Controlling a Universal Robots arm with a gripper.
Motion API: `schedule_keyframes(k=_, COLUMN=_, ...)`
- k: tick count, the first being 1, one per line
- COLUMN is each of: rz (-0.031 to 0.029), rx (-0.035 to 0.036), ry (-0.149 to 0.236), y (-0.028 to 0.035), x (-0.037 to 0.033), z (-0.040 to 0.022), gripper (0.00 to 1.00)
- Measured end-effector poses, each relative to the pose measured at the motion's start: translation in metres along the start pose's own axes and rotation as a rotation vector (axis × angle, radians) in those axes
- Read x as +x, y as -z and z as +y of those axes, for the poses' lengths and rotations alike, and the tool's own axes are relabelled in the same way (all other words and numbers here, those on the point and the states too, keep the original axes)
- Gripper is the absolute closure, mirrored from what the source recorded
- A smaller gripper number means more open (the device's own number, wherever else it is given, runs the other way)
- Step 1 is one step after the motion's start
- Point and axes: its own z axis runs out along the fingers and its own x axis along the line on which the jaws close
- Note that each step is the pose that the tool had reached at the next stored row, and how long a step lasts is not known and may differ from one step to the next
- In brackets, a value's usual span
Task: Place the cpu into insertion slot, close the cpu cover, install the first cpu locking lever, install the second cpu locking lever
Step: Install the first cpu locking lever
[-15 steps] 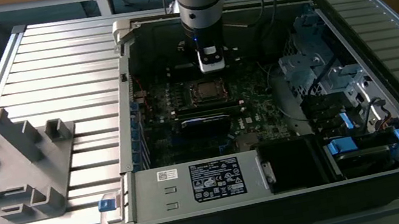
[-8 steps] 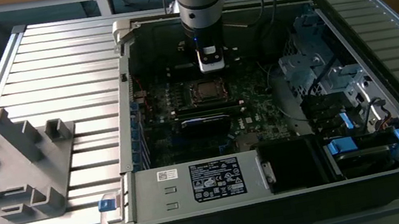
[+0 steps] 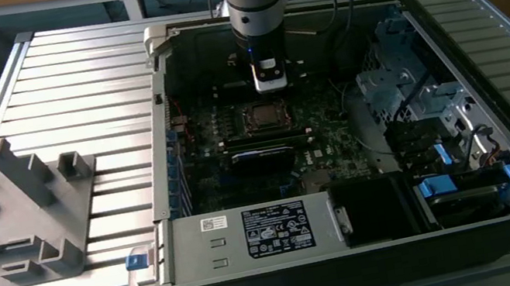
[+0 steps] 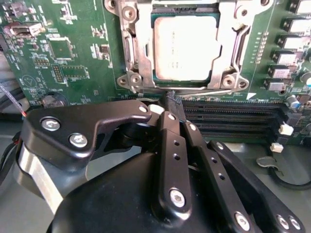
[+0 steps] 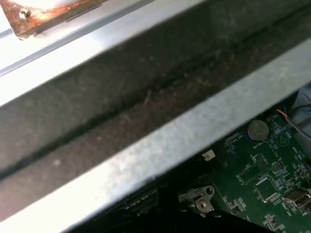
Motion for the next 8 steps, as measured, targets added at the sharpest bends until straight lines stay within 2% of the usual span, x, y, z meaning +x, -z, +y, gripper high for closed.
schedule_keyframes(k=1, rz=-0.0019, rx=0.002, ry=0.0, y=-0.0001, x=0.0001, z=0.0001, gripper=0.89)
schedule_keyframes(k=5, rz=-0.0029, rx=0.0034, ry=0.001, y=-0.0002, x=0.0003, z=0.0005, gripper=0.89)
schedule_keyframes(k=8, rz=-0.0085, rx=0.0129, ry=0.002, y=-0.0003, x=0.0007, z=0.0011, gripper=0.89)
